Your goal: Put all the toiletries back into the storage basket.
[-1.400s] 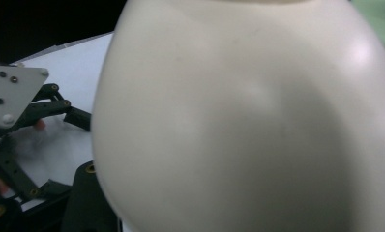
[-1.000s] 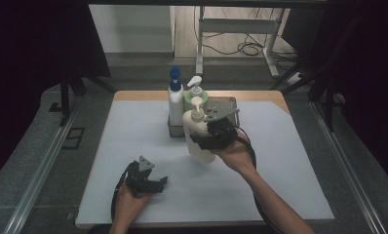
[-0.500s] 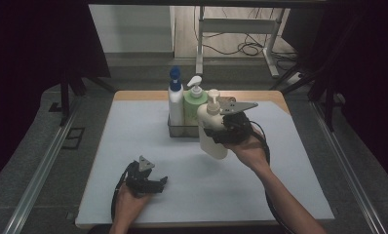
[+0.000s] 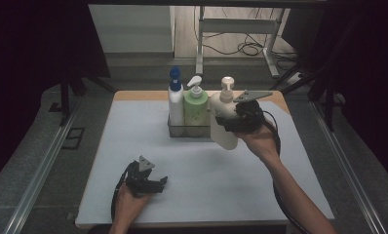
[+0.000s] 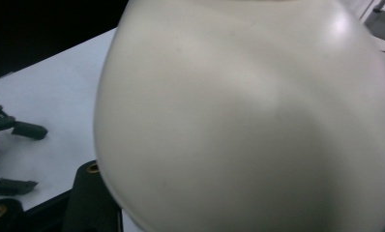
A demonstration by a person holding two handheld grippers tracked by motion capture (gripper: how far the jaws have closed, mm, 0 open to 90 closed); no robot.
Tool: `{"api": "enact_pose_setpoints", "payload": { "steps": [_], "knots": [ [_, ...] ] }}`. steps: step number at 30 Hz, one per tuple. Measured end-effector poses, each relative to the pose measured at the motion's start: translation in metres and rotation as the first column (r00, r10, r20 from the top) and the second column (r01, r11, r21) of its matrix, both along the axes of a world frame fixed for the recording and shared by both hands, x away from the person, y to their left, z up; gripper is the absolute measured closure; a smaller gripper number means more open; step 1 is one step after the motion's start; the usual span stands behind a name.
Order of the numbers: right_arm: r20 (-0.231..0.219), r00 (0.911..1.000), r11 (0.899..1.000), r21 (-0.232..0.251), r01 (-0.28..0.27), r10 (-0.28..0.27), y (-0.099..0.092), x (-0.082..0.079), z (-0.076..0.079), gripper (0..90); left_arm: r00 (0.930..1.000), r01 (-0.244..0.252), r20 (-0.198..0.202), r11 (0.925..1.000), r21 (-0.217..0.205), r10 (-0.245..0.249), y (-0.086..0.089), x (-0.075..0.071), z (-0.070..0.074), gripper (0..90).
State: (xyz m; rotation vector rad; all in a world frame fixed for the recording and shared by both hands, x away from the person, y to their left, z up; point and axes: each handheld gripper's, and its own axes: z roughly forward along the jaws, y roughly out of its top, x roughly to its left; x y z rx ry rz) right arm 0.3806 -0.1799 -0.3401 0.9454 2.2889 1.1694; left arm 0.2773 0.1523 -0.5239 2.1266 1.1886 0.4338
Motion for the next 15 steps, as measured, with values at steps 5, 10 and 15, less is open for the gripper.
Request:
{"api": "enact_pose_setpoints", "payload": {
  "steps": [5,10,15],
  "knots": [
    [0.005,0.9996,1.000,-0.005,0.029,-0.029,-0.005,0.009,0.006,39.2,1.0000,0.001,0.000,1.0000,0.001,-0.001,0.000,0.000,0.000,11.6],
    [0.012,0.9984,0.998,-0.002,0.055,-0.055,-0.006,0.020,0.010,39.2,1.0000,0.001,0.000,1.0000,0.002,-0.001,0.000,0.000,0.000,11.7],
    [0.017,0.9972,0.997,0.001,0.072,-0.073,-0.005,0.029,0.013,39.3,1.0000,0.001,0.000,1.0000,0.001,-0.001,0.000,0.000,0.000,11.7]
  ]
}}
